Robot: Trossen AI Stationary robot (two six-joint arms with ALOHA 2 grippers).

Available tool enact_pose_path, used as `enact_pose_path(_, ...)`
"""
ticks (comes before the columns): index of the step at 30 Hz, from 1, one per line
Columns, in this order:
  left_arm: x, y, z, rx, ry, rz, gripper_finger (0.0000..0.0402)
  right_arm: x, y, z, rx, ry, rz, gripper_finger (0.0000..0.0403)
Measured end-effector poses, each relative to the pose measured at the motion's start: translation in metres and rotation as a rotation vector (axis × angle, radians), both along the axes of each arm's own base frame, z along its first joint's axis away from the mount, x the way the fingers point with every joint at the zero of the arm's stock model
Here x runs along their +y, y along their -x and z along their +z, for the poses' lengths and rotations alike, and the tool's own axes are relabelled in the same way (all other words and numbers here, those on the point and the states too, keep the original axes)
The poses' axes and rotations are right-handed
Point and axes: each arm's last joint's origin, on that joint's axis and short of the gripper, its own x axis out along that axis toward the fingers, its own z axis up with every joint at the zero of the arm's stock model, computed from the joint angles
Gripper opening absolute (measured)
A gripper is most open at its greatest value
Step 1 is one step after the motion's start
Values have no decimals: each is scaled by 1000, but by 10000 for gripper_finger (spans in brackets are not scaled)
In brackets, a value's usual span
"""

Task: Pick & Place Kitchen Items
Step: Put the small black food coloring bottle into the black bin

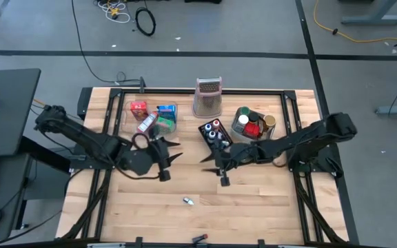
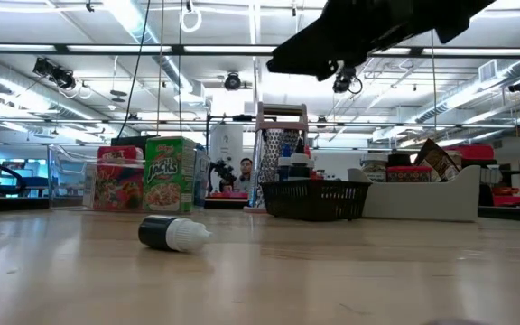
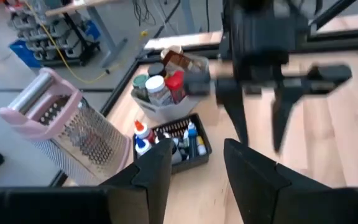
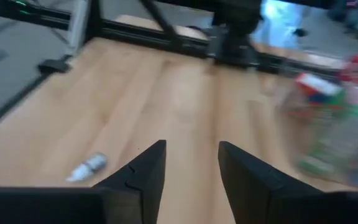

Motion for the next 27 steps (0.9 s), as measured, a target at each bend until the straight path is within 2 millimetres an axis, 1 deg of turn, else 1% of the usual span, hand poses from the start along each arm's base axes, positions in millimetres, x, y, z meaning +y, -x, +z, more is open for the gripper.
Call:
enact_pose_path(2, -5, 2, 1, -12, -9, -1, 156, 7, -6, -12, 6, -41, 43, 167)
enact_pose_path(4, -8, 4, 1, -17, -13, -4, 156, 18, -12, -27, 23, -50, 74, 177)
enact_pose_path(8, -9, 4, 1, -24, -6, 2, 156, 37, -24, -52, -47, -72, 103, 197)
enact_pose_path(13, -9, 4, 1, -25, -4, 5, 156, 54, -37, -80, -75, -117, -22, 211)
enact_pose_path(18, -9, 4, 2, -32, 6, 8, 156, 72, -49, -109, -27, -81, -83, 213)
enact_pose_path(23, -9, 4, 1, -38, 40, 16, 155, 91, -63, -123, -16, -106, -54, 213)
enact_pose_path(27, -9, 4, 1, -41, 42, 15, 155, 100, -67, -123, -7, -113, -32, 213)
